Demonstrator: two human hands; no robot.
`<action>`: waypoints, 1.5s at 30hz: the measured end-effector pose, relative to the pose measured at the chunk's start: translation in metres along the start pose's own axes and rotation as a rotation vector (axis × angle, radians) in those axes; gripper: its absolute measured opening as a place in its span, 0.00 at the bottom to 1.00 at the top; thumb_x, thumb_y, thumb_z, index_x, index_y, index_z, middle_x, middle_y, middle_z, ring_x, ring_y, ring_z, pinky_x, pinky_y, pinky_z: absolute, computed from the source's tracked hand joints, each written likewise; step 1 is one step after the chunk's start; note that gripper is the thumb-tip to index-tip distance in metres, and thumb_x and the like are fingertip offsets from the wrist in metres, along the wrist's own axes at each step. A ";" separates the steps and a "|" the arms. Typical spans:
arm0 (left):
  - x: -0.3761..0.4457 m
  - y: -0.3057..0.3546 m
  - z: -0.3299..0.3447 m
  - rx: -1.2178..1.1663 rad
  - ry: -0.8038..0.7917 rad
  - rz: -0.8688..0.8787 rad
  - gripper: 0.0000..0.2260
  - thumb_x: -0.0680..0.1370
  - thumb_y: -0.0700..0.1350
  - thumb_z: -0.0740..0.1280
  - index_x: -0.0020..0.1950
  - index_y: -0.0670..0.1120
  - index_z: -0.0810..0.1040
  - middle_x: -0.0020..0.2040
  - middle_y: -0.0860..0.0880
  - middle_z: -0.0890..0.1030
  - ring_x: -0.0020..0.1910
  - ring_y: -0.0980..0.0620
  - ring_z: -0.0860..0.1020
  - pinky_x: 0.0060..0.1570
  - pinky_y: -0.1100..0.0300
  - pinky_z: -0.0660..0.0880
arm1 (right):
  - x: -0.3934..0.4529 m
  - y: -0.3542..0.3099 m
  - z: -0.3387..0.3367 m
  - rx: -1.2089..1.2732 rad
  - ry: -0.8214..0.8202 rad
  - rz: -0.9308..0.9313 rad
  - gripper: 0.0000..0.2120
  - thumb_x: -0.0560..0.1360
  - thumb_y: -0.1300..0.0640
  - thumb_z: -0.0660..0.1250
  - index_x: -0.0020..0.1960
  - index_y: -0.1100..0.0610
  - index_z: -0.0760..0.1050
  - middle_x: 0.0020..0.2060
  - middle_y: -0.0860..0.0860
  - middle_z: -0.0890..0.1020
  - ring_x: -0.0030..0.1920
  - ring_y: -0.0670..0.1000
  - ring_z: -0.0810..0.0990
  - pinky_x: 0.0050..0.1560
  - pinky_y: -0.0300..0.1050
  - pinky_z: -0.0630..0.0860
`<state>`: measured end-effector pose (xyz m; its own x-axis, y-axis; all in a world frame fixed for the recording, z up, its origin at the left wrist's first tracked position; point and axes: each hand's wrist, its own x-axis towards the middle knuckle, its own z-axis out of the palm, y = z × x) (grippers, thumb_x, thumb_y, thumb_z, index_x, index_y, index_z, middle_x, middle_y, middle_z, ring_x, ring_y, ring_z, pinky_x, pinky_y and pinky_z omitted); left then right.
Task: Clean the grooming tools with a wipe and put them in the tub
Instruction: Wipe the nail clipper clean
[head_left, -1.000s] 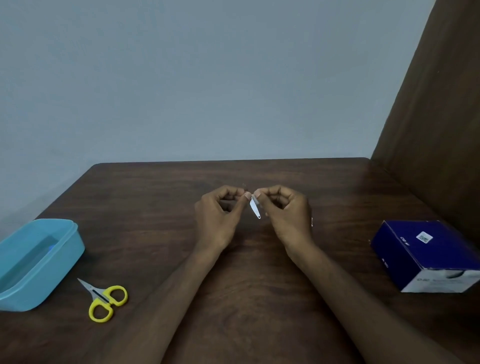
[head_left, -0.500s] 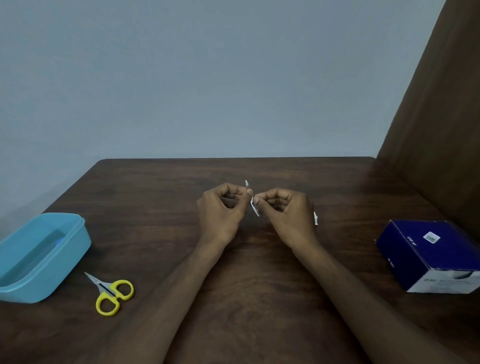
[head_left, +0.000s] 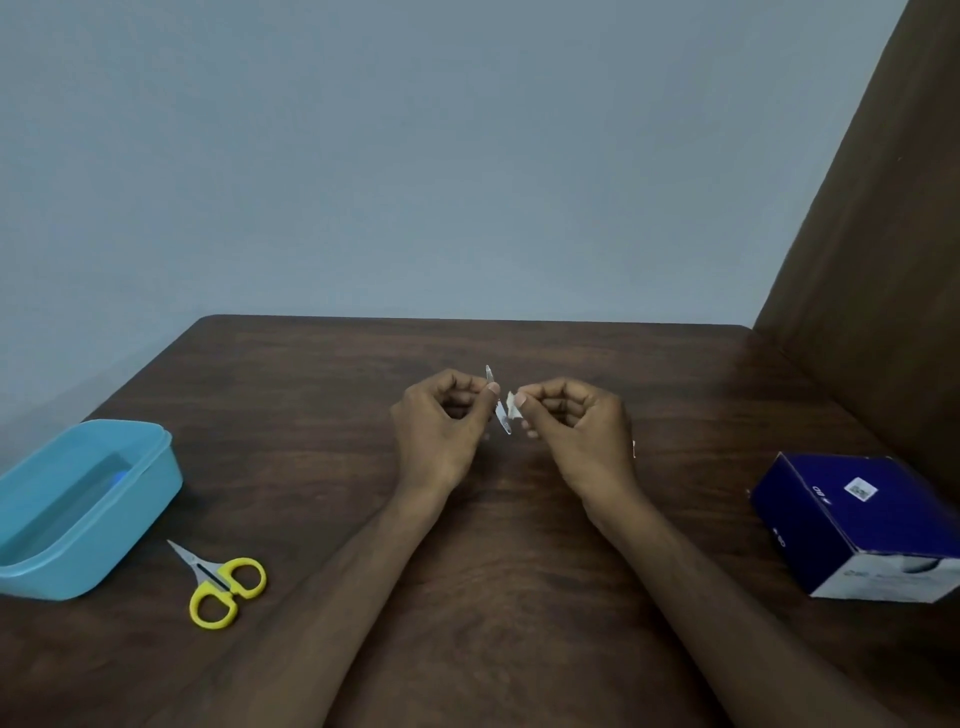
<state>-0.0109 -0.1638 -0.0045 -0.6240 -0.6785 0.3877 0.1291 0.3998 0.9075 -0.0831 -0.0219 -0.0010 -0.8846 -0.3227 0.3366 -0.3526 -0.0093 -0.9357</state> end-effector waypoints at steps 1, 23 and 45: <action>0.000 0.000 0.000 -0.012 -0.015 -0.008 0.03 0.77 0.47 0.80 0.45 0.49 0.89 0.37 0.52 0.88 0.35 0.54 0.87 0.38 0.49 0.87 | 0.000 0.001 0.000 -0.023 -0.028 -0.006 0.02 0.75 0.58 0.80 0.45 0.53 0.88 0.39 0.48 0.89 0.40 0.47 0.88 0.48 0.49 0.85; -0.006 0.010 -0.001 -0.019 -0.119 0.044 0.03 0.77 0.47 0.79 0.44 0.51 0.90 0.35 0.53 0.88 0.36 0.53 0.87 0.43 0.43 0.87 | 0.002 0.006 0.001 0.127 -0.184 0.127 0.07 0.79 0.60 0.76 0.54 0.60 0.80 0.35 0.55 0.87 0.32 0.50 0.82 0.40 0.48 0.81; -0.004 0.007 0.001 -0.004 -0.065 0.060 0.04 0.78 0.47 0.79 0.45 0.49 0.89 0.36 0.55 0.88 0.35 0.59 0.86 0.38 0.64 0.81 | 0.004 0.005 -0.001 0.309 -0.230 0.241 0.15 0.79 0.67 0.74 0.64 0.63 0.77 0.35 0.55 0.86 0.38 0.53 0.85 0.42 0.45 0.84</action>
<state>-0.0080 -0.1580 0.0005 -0.6637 -0.6122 0.4298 0.1702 0.4359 0.8838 -0.0883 -0.0218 -0.0039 -0.8271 -0.5520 0.1060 -0.0064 -0.1793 -0.9838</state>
